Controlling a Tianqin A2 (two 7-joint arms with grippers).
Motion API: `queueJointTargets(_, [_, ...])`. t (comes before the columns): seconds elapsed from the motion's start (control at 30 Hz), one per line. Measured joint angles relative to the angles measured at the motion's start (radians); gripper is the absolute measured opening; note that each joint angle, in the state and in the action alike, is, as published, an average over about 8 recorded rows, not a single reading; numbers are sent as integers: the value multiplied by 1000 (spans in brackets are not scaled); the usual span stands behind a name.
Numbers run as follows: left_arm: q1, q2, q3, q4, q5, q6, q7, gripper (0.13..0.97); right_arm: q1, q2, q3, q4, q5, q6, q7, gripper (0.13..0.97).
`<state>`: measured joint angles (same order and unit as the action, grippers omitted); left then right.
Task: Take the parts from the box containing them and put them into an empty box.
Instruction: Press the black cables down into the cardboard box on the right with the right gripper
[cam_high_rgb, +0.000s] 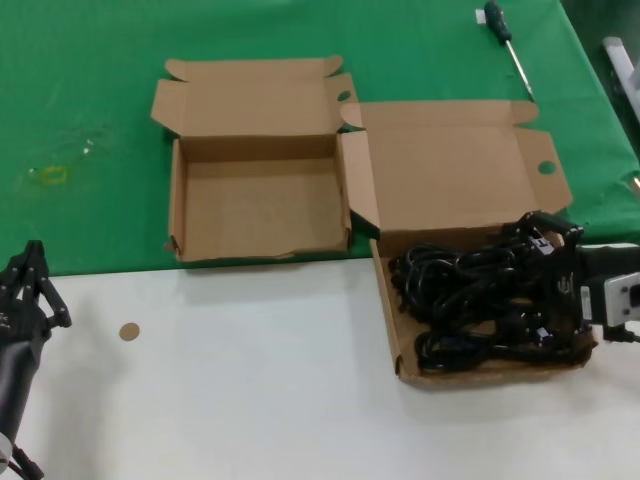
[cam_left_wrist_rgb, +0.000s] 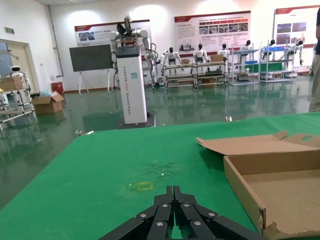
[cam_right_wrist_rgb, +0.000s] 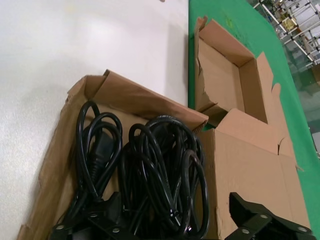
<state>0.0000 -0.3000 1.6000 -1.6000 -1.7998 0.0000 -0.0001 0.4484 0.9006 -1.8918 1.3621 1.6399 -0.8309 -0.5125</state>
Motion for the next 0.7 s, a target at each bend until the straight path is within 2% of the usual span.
queueJointTargets(0.23, [0, 0, 0, 0, 0, 0, 0, 152, 9, -17, 2, -20, -22, 3, -15, 760])
queueJointTargets(0.7, [0, 0, 0, 0, 0, 0, -1, 152, 16, -33, -4, -32, -58, 3, -11, 425])
